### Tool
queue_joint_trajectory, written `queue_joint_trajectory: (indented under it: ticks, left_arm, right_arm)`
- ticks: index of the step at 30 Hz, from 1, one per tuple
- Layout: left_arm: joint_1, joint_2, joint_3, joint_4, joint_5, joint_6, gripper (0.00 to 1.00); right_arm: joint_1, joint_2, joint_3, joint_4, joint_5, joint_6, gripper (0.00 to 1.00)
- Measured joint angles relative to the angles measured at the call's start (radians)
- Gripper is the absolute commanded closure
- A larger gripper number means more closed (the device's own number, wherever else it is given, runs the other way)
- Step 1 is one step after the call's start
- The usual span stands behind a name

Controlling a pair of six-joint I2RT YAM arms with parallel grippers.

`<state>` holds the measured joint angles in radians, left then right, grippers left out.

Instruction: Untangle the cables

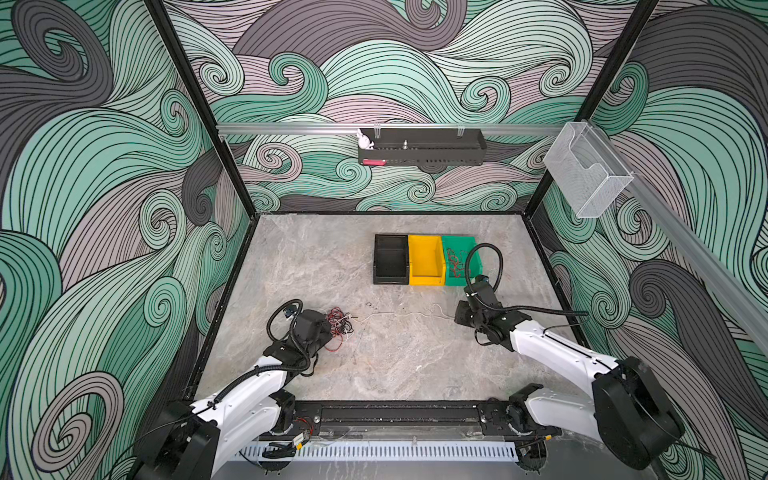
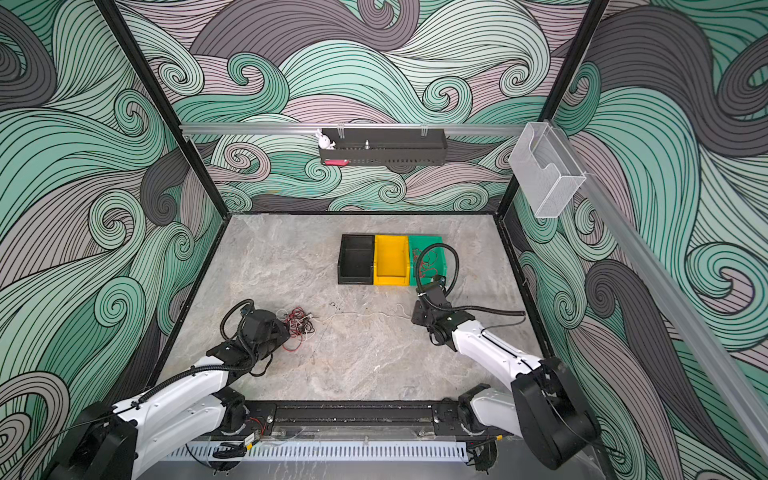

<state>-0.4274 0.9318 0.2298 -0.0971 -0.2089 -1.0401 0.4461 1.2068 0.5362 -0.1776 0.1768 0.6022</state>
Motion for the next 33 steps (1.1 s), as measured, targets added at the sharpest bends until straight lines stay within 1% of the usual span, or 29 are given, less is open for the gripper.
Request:
queue_joint_trajectory:
  ticks: [4,10,13,17,22,29,33]
  left_arm:
    - [0.007,0.000,0.000,0.000,0.000,0.000,0.60]
    - [0.019,-0.002,0.000,-0.008,0.001,0.005,0.63]
    - [0.036,-0.020,0.000,-0.022,0.008,0.010,0.67]
    - [0.071,-0.032,0.000,-0.023,0.030,0.019,0.77]
    - [0.116,-0.010,0.000,-0.017,0.079,0.028,0.84]
    - [0.142,0.005,-0.001,-0.016,0.127,0.039,0.83]
    - [0.144,-0.006,-0.001,-0.014,0.150,0.048,0.80]
  right_arm:
    - [-0.042,-0.021,-0.005,0.000,-0.032,0.000,0.92]
    - [-0.056,-0.025,-0.005,-0.002,-0.071,-0.001,0.92]
    - [-0.106,-0.040,-0.006,-0.011,-0.082,-0.008,0.92]
    - [-0.197,-0.060,-0.006,-0.027,-0.104,-0.020,0.92]
    - [-0.268,-0.066,-0.006,-0.040,-0.133,-0.026,0.92]
    - [-0.358,-0.108,-0.016,-0.055,-0.178,-0.031,0.91]
    - [-0.365,-0.133,-0.025,-0.044,-0.241,-0.029,0.90]
